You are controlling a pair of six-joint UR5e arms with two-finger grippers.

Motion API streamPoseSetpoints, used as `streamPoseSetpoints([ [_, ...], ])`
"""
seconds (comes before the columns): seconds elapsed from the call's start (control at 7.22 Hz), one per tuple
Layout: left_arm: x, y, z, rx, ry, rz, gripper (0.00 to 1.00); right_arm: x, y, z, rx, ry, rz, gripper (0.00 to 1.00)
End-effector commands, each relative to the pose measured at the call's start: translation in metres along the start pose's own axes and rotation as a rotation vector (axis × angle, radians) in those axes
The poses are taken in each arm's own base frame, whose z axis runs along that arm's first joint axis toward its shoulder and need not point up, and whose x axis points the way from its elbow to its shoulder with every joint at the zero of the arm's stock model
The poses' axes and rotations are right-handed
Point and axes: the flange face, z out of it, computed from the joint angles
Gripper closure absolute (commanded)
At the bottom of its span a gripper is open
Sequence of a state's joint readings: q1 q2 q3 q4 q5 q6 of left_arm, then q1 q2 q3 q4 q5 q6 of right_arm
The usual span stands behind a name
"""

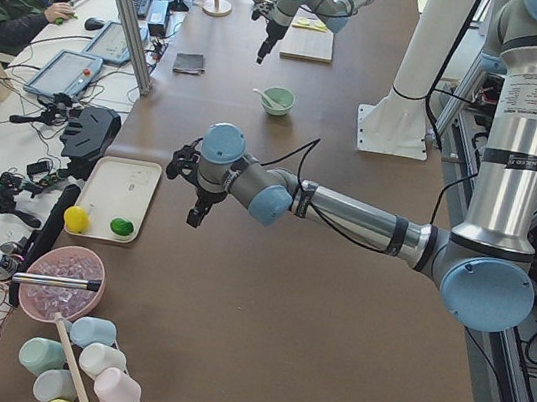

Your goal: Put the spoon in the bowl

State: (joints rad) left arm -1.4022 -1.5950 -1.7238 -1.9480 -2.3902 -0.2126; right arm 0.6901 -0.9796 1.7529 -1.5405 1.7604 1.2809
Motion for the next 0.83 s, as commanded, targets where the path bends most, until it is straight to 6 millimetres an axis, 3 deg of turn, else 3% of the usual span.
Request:
streamPoseSetpoints([
  [0.0, -0.073, 0.02, -0.043, -0.079, -0.066, 0.03, 0.01, 0.136, -0.066, -0.019, -0.085, 0.018, -0.209, 0.0],
  [0.28, -0.103, 0.032, -0.069, -0.224, -0.089, 0.023, 0.01, 0.276, -0.106, -0.052, -0.165, -0.006, -0.338, 0.0],
  [0.42, -0.12, 0.05, -0.067, -0.28, -0.183, 0.002, 0.01, 0.34, -0.115, -0.063, -0.187, -0.018, -0.378, 0.0],
  [0.69, -0.13, 0.073, -0.072, -0.255, -0.228, 0.021, 0.01, 0.484, -0.101, -0.081, -0.223, -0.007, -0.456, 0.0],
])
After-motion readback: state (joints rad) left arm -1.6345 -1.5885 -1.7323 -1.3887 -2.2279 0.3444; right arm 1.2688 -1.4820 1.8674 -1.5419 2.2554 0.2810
